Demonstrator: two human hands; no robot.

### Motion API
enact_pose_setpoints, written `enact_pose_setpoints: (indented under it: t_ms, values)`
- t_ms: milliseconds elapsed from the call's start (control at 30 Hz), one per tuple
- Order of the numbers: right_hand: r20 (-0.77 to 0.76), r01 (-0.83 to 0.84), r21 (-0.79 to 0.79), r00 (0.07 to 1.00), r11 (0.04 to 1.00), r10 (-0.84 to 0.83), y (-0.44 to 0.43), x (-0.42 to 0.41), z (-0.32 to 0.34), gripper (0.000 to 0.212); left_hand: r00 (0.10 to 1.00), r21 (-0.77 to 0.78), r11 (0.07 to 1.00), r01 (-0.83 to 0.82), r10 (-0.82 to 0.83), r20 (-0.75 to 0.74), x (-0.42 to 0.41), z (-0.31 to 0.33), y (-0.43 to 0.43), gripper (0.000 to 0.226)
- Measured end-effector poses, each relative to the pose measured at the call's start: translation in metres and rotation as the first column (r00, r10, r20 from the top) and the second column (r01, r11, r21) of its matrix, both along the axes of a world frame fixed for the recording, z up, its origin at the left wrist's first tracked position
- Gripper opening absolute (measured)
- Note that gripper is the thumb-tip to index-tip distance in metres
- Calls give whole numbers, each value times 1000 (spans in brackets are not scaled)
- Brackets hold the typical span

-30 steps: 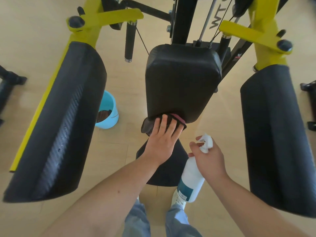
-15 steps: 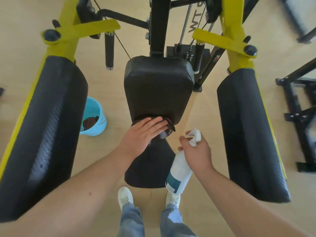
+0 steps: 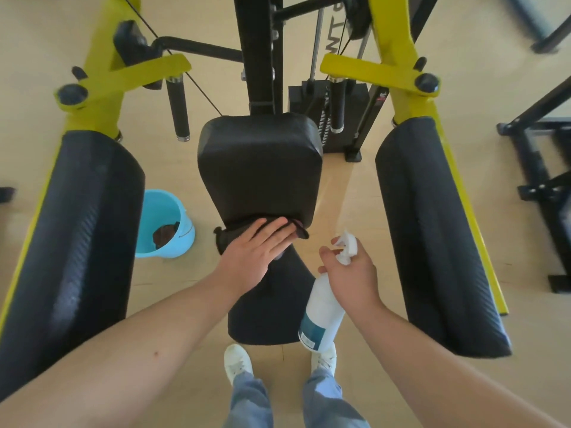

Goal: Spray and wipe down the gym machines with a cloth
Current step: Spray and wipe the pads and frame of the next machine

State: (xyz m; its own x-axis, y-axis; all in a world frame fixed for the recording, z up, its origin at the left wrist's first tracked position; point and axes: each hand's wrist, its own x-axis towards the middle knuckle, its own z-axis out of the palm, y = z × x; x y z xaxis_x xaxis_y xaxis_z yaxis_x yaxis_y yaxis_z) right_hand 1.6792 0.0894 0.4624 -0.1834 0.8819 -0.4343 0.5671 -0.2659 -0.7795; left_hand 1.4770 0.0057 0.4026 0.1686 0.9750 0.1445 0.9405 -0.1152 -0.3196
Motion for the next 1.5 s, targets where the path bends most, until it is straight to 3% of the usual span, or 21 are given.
enact_pose_setpoints:
  t_ms: [133,233,433,567,667,800,1033,1200,1300,1500]
  values:
    - [18,-15,29,1000,999,14,2,5,8,17,974,-34,995,99,-103,-203,10,26,27,73]
    - [11,2,50,1000,999,-3,5,6,16,17,948,-3,997,71,-69,-312,16,52,40,69]
    - [-29,40,74,999,996,-38,13,5,35,16,971,125,988,-95,119,-206,24,131,65,72]
    - [-64,44,63,997,997,-40,17,3,42,12,974,83,984,-159,170,-147,23,163,72,65]
    - [-101,62,52,993,997,-57,19,3,42,9,963,44,984,-173,178,-200,33,158,80,56]
    - [-117,90,27,989,996,-86,20,10,33,9,847,-65,985,-161,104,-522,44,133,90,59]
    - [-83,55,-2,995,998,-55,17,20,23,14,647,-294,953,-76,-177,-741,54,92,97,55]
    - [-86,58,-9,995,998,-58,17,22,24,14,699,-351,935,57,-288,-654,51,92,92,49]
    - [-102,59,11,993,998,-57,15,22,30,13,719,-328,936,125,-314,-620,43,104,81,60]
    - [-125,52,32,991,998,-48,17,17,49,10,928,-141,988,-67,10,-373,12,119,38,97]
